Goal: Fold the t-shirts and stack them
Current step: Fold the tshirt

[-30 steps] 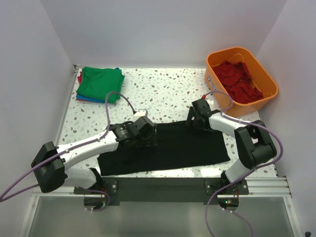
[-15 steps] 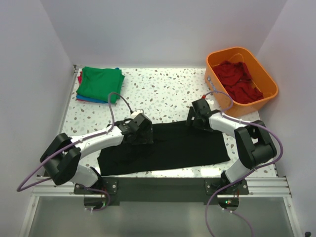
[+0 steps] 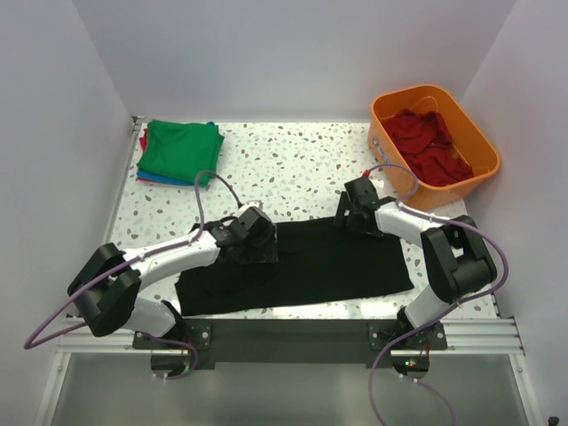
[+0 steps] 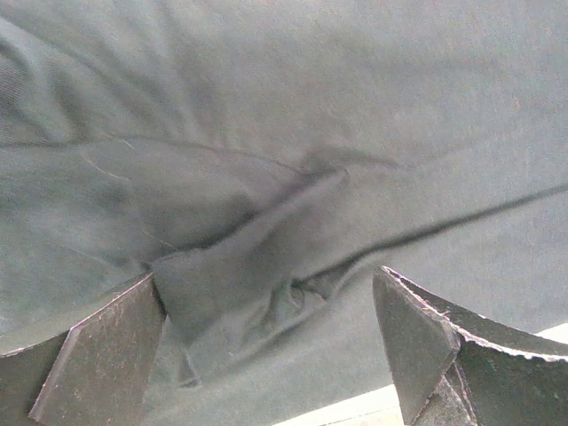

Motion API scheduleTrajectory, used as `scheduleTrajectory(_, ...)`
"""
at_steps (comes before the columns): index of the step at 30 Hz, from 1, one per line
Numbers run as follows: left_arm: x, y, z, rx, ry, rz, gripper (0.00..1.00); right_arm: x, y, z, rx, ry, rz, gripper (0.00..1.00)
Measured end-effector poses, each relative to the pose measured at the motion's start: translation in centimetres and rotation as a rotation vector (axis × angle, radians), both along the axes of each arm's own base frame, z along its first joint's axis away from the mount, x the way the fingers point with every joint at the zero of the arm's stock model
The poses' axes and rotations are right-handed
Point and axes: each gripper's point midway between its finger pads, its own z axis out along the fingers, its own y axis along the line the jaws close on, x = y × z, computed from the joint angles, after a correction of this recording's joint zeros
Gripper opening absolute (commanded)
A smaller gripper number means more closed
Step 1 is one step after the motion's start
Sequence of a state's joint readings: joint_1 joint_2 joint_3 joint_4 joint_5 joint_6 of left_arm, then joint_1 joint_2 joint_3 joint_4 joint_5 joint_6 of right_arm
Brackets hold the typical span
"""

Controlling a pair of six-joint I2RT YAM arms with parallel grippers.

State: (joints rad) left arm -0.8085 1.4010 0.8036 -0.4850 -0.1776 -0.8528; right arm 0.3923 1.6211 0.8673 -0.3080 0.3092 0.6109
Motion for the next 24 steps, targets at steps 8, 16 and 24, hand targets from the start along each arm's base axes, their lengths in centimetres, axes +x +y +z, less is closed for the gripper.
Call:
scheduleTrajectory(8, -3.3, -2.8, -0.2, -0.019, 0.029, -0.127, 1.0, 0.0, -0.2, -0.1, -0.014, 0.005, -0.005, 0.99)
scheduleTrajectory(16, -6.5, -6.3, -0.6, -0.032, 0.079, -0.252, 1.0, 0.0, -0.3, -0.1, -0.017, 0.008, -0.005, 0.99)
scheduleTrajectory(24, -7.3, -7.2, 0.6, -0.032, 0.078, -0.297, 1.0, -0.1, -0.3, 0.0, -0.018, 0.012, -0.002, 0.99)
